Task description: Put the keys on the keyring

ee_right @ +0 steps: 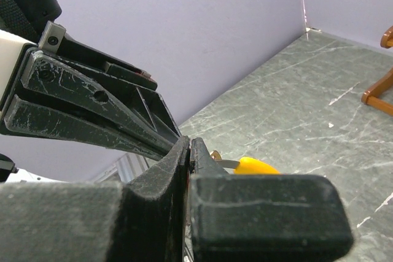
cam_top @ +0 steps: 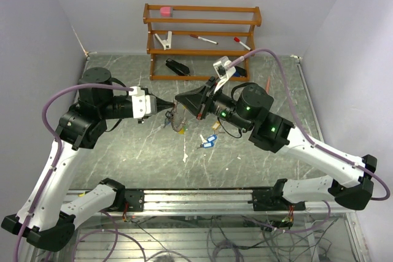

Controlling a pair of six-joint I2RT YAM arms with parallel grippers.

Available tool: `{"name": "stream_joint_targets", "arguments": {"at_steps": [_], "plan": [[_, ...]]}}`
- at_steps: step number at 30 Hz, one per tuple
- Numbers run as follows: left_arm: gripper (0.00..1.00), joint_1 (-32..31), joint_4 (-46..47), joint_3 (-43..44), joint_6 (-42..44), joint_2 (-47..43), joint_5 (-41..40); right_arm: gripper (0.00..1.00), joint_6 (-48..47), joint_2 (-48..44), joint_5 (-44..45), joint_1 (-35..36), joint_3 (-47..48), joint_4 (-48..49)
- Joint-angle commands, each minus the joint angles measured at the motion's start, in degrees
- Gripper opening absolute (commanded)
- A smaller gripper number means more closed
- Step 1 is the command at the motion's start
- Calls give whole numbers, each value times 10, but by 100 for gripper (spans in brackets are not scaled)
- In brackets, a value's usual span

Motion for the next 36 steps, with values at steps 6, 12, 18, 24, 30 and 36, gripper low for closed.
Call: {"name": "stream_joint_targets", "arguments": {"at_steps": [6,12,18,24,30,36], "plan": [[12,-4,3,7,1,-3,50,0,3,6,18,-3,-8,56],[20,-4,2,13,-9,-7,38,0,-5,1,17,-3,-19,57],[35,-4,-22,13,1,-22,12,0,-16,-13,7,-3,-38,71],[46,-4,-22,17,-18,-28,-14,0,-29,-27,-6,-3,-48,84],[42,-4,34,-7,-86,-37,-72,0,-47,-43,-18,-3,-58,98],[42,-4,60,13,-129,-15,-30,0,-78,-46,-60,-3,-61,116]]}}
